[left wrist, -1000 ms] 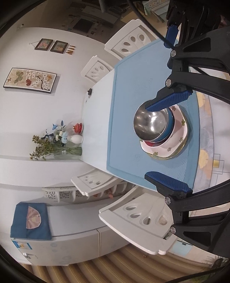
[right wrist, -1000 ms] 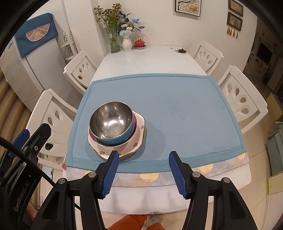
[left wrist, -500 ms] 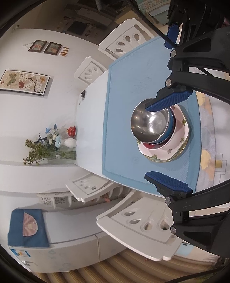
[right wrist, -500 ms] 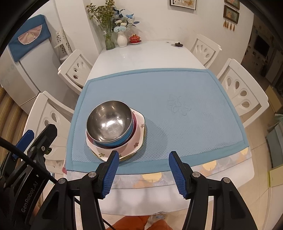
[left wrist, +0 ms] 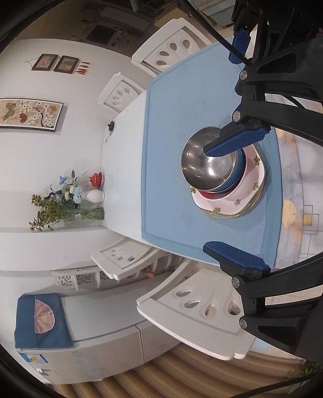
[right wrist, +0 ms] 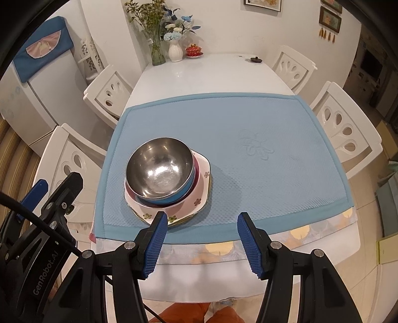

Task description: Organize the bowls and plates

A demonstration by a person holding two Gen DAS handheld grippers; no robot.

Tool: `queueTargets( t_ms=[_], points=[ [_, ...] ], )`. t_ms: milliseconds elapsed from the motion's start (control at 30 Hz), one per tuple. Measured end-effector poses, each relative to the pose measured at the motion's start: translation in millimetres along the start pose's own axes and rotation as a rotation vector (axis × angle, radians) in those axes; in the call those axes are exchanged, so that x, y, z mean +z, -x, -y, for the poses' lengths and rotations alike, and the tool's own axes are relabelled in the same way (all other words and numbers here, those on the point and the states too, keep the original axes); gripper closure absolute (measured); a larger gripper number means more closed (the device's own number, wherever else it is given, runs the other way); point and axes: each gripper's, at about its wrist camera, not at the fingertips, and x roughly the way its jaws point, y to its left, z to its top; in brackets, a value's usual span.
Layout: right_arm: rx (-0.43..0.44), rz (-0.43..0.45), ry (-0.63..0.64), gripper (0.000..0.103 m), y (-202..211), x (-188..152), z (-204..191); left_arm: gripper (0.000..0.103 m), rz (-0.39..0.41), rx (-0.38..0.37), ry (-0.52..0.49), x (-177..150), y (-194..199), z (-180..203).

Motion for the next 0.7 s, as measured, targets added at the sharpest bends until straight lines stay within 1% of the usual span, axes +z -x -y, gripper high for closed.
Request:
queueTargets(
  t_ms=[133, 267, 300, 433, 500, 700],
  points=[
    [-0.003, -0.003, 0.001, 0.047, -0.7, 0.4, -0.7, 0.034, 0.009, 0.011, -0.009, 0.3, -0.6, 2.0],
    [-0.006, -0.004, 0.005, 0.047, -2.7, 2.8, 0.8, 0.034, 0.039, 0.027, -0.011, -0.3, -0.2, 4.2],
    [-0.008, -0.004, 0.005, 0.047, -3.0, 3.2, 1.0, 0.034, 0.046, 0.016, -0.017, -0.3, -1.2, 4.0],
    [-0.011, -0.009, 0.009, 0.047, -6.6, 5.9, 0.6, 0.034, 0.018, 0.013, 0.009, 0.5, -9.3, -0.7],
    [-0.009, -0.012, 0.01, 0.047, -8.1, 7.0, 0.1, 0.034, 0.019, 0.005, 0.01, 1.4, -10.1, -1.7],
    [-0.012, -0.018, 0.012, 0.047, -12.0, 11.1, -0.9, 0.034, 0.057, 0.049, -0.035, 6.8, -9.2, 6.6]
  ],
)
